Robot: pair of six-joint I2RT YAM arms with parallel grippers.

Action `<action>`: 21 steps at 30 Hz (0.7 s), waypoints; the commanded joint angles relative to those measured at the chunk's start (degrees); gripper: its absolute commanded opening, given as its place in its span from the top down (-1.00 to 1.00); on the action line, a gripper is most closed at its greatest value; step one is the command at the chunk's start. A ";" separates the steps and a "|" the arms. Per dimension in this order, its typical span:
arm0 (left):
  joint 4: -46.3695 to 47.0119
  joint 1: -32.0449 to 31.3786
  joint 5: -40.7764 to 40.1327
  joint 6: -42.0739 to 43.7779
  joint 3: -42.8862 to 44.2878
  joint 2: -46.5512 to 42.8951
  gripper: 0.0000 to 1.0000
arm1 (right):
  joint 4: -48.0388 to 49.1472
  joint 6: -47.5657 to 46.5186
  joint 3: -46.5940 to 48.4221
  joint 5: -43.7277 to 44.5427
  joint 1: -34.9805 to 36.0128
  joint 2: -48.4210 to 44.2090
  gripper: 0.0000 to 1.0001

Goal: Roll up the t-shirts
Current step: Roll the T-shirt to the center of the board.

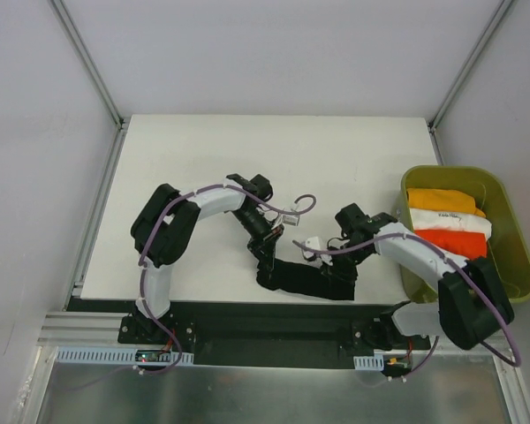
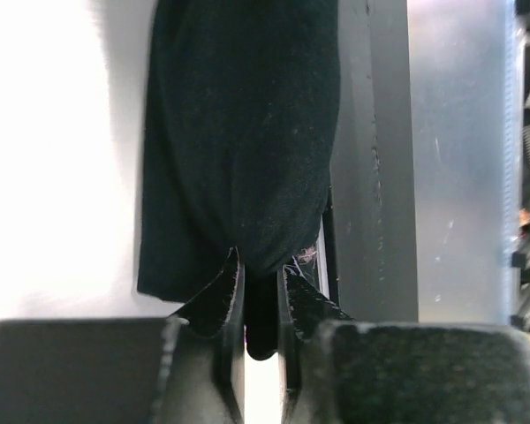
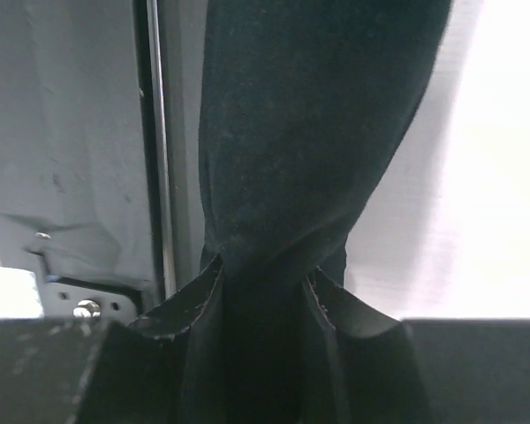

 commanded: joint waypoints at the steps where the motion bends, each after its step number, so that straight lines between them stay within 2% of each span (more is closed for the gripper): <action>1: -5.41 4.59 -0.15 1.00 6.05 2.17 0.78 | -11.73 -3.32 4.66 -5.57 -5.88 9.72 0.71; 5: -1.13 6.35 -3.48 0.91 7.04 0.78 0.56 | -16.66 -6.93 11.41 -5.93 -8.61 19.74 0.73; 6: 0.99 6.71 -5.67 0.12 5.81 -0.28 0.44 | -17.28 -7.02 12.83 -6.53 -9.66 21.33 0.74; 10: 11.36 6.88 -11.38 -2.60 -2.01 -9.40 0.19 | -21.93 -7.54 19.42 -7.86 -10.46 29.93 0.75; 12: 18.98 6.88 -13.94 -3.66 -7.63 -13.36 0.15 | -24.21 -7.55 23.28 -8.29 -10.98 32.32 0.75; 15: 25.51 5.31 -19.91 -3.58 -13.52 -20.84 0.07 | -30.27 -8.34 29.07 -10.31 -11.95 38.47 0.75; 16: 28.93 3.39 -22.10 -1.40 -14.76 -24.16 0.04 | -31.25 -8.43 30.06 -10.84 -12.30 39.96 0.76; 19: 34.39 0.39 -23.18 2.82 -18.80 -28.48 -0.04 | -34.07 -7.81 33.39 -12.69 -13.09 44.18 0.76; 21: 34.85 -2.60 -22.48 4.50 -18.46 -28.15 -0.07 | -36.08 -7.11 34.89 -13.48 -13.44 47.08 0.76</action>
